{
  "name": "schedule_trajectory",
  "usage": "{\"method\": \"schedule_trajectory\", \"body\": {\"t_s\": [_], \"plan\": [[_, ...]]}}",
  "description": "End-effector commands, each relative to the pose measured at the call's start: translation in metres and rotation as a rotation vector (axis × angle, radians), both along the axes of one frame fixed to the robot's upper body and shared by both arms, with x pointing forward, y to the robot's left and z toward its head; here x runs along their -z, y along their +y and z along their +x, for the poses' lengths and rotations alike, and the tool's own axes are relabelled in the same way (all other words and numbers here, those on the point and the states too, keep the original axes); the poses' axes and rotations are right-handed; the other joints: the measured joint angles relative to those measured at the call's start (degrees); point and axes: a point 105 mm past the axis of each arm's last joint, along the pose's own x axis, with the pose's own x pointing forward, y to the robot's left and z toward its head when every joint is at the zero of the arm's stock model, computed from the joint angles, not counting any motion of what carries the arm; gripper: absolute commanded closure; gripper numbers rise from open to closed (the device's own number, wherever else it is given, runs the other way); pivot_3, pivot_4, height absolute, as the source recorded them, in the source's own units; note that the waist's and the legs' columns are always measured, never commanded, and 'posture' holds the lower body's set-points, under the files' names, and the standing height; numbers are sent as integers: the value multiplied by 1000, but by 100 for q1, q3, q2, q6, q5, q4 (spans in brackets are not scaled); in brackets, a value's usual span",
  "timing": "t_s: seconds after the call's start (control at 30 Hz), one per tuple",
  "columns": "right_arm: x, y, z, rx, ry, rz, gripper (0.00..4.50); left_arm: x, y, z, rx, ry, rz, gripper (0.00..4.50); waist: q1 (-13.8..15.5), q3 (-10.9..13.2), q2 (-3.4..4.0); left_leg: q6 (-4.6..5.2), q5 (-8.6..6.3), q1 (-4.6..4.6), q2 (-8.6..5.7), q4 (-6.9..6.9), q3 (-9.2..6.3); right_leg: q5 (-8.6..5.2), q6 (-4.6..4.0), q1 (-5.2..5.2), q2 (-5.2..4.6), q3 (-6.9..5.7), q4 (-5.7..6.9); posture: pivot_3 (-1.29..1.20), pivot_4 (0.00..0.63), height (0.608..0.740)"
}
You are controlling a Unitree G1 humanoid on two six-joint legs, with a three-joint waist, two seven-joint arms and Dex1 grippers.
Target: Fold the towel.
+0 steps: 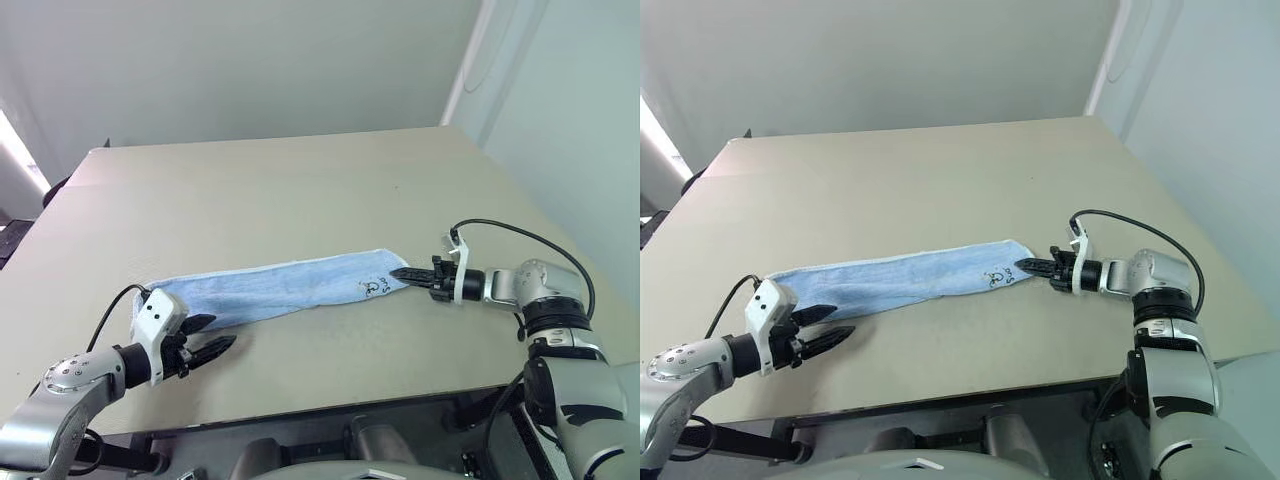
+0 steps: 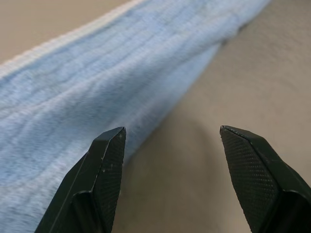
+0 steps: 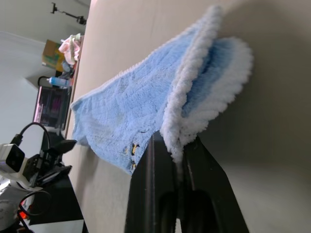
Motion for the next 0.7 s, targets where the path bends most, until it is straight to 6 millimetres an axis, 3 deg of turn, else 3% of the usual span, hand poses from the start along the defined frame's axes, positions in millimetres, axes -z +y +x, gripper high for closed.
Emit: {"method": "schedule_trajectory", "body": {"t_s": [0.03, 0.17, 0.27, 0.33, 0.53, 0.7], "plan": [[-27, -30, -5, -4, -99, -33, 4466, -8, 6, 4, -16, -39, 11, 1228, 25, 1, 2, 0, 0, -1, 0, -1, -1, 0, 1, 0, -1, -1, -8, 0, 0, 740], [-46, -72, -10, 11, -197, -201, 4466, -11, 12, 4, -36, -41, 10, 1228, 111, 9, 17, 4, -2, -2, -1, -3, 4, 0, 7, -1, -2, 0, -23, 0, 0, 740], [-63, -81, -8, -75, -313, -346, 4466, -10, 16, 4, -41, -35, 19, 1228, 112, 9, 18, 4, -2, 1, 2, -4, 4, -1, 7, -1, 3, -1, -22, 0, 0, 740], [-74, -73, -4, -143, -401, -394, 4466, -10, 18, 5, -44, -33, 22, 1228, 102, 10, 19, 4, -2, 3, 3, -5, 5, -1, 6, 1, 7, 0, -15, 0, 0, 740], [-89, -2, -19, -456, -563, -377, 4466, -11, 15, 7, -37, -40, 30, 1228, 122, 12, 22, 3, -2, 6, 7, -4, 2, -2, 4, -2, 11, -2, -1, 0, 0, 740], [-100, 48, -38, -588, -617, -187, 4466, -9, 14, 4, -37, -35, 41, 1228, 141, 11, 17, 3, -2, -3, 5, -4, -2, 1, 7, -7, 2, -4, -14, 0, 0, 740]]}}
